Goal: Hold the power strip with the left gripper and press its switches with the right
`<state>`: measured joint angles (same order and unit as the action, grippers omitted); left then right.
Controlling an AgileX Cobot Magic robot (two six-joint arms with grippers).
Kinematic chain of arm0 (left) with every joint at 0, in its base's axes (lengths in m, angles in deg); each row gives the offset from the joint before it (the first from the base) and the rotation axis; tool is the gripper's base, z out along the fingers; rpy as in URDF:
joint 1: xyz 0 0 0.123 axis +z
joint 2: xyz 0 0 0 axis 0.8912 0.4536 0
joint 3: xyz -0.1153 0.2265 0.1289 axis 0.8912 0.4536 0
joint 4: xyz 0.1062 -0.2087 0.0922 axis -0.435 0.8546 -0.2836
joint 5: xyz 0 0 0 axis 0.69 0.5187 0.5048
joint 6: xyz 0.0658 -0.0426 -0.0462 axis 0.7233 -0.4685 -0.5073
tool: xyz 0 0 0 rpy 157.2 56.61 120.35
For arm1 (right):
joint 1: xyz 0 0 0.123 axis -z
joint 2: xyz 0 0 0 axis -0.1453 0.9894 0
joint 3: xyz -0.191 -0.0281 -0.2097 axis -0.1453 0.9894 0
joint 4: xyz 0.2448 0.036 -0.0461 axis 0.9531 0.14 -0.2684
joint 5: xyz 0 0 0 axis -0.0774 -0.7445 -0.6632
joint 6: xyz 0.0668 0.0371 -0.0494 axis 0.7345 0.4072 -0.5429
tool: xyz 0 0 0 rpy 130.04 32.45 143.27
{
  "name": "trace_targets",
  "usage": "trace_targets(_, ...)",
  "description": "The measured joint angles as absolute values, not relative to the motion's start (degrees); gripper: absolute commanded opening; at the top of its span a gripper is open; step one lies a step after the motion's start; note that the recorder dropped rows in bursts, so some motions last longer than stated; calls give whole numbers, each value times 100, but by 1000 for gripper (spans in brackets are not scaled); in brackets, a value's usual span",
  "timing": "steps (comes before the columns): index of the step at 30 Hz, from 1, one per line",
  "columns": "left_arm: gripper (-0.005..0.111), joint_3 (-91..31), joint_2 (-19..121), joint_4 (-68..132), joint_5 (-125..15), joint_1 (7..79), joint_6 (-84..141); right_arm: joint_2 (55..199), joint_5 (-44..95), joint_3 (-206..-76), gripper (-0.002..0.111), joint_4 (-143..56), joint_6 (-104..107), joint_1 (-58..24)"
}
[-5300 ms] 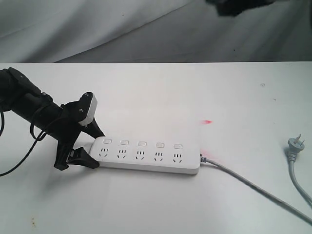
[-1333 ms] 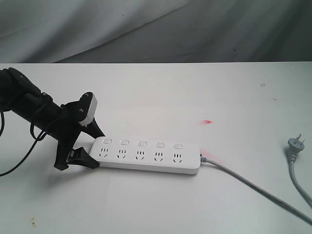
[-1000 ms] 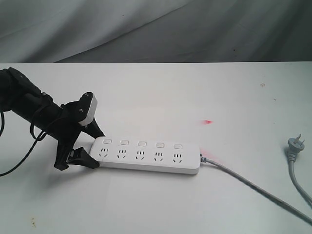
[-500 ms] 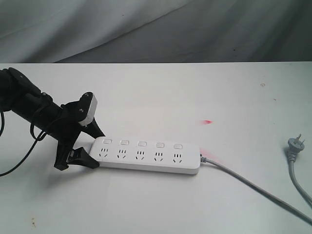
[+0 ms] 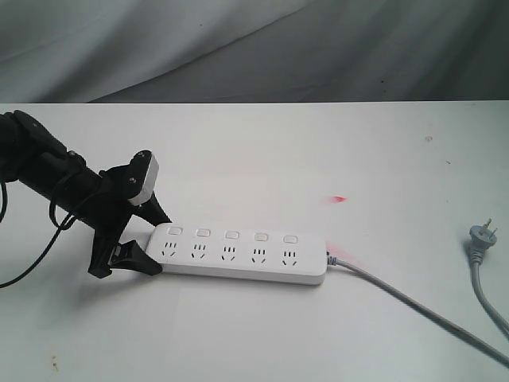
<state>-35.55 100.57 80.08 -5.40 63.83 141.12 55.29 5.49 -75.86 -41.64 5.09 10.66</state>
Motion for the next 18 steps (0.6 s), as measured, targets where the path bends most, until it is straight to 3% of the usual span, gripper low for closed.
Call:
trace_targets(4,24,-3555,10057,7995,-540,6383,14112,5529,549,-7586,0,-4164,509,1066)
trace_targets(8,68,-3555,10057,7965,-540,6383,14112,5529,549,-7586,0,-4164,509,1066)
trace_targets(10,84,-3555,10057,7955,-552,6383,14112,5529,549,-7586,0,-4164,509,1066)
trace_targets(12,90,-3555,10057,7977,-641,6383,14087,5529,549,-7586,0,-4164,509,1066)
trace_targets(18,88,-3555,10015,8094,-948,6383,13794,5529,524,-7586,0,-4164,509,1066)
